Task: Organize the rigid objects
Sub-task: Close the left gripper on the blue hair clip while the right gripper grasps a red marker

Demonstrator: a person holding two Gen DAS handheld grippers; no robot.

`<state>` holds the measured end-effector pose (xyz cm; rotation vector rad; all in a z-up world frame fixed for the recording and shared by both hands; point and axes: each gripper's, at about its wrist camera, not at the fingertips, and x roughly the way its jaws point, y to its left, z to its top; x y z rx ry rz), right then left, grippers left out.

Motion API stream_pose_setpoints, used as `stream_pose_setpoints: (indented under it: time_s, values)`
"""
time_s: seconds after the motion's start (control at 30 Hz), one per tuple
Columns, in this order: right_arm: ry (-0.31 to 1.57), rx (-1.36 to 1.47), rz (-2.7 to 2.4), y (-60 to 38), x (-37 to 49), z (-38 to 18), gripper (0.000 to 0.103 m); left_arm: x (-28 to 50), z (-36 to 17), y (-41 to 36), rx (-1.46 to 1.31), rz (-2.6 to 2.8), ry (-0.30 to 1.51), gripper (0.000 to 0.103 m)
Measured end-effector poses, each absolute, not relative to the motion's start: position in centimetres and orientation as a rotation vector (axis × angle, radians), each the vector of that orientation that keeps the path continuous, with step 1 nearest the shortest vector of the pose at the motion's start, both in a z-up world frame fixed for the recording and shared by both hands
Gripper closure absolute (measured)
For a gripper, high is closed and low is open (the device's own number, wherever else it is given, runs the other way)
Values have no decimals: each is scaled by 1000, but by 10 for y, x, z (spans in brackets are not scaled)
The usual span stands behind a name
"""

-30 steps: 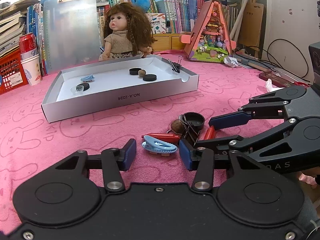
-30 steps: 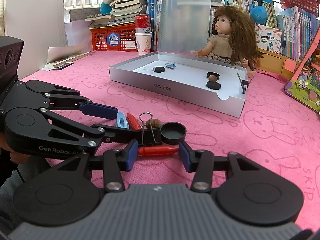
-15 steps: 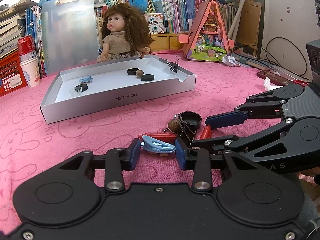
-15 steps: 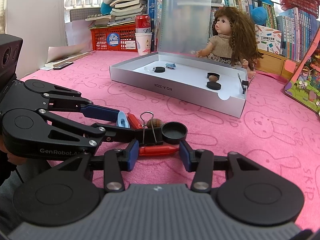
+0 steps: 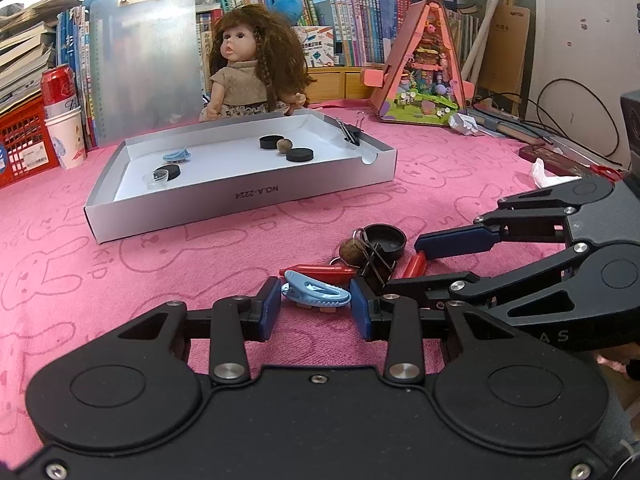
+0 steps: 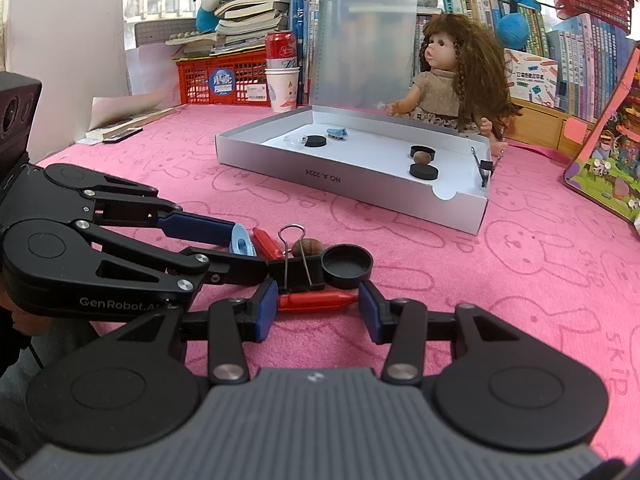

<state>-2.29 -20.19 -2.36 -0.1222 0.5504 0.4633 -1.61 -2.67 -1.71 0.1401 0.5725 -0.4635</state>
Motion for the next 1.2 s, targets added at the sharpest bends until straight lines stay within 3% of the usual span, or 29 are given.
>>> stream_pose_setpoints:
  time_s: [1.2]
  values:
    - [488,-76,380,-202,-14,-9,54,2,0,-19,90,-385,561,67]
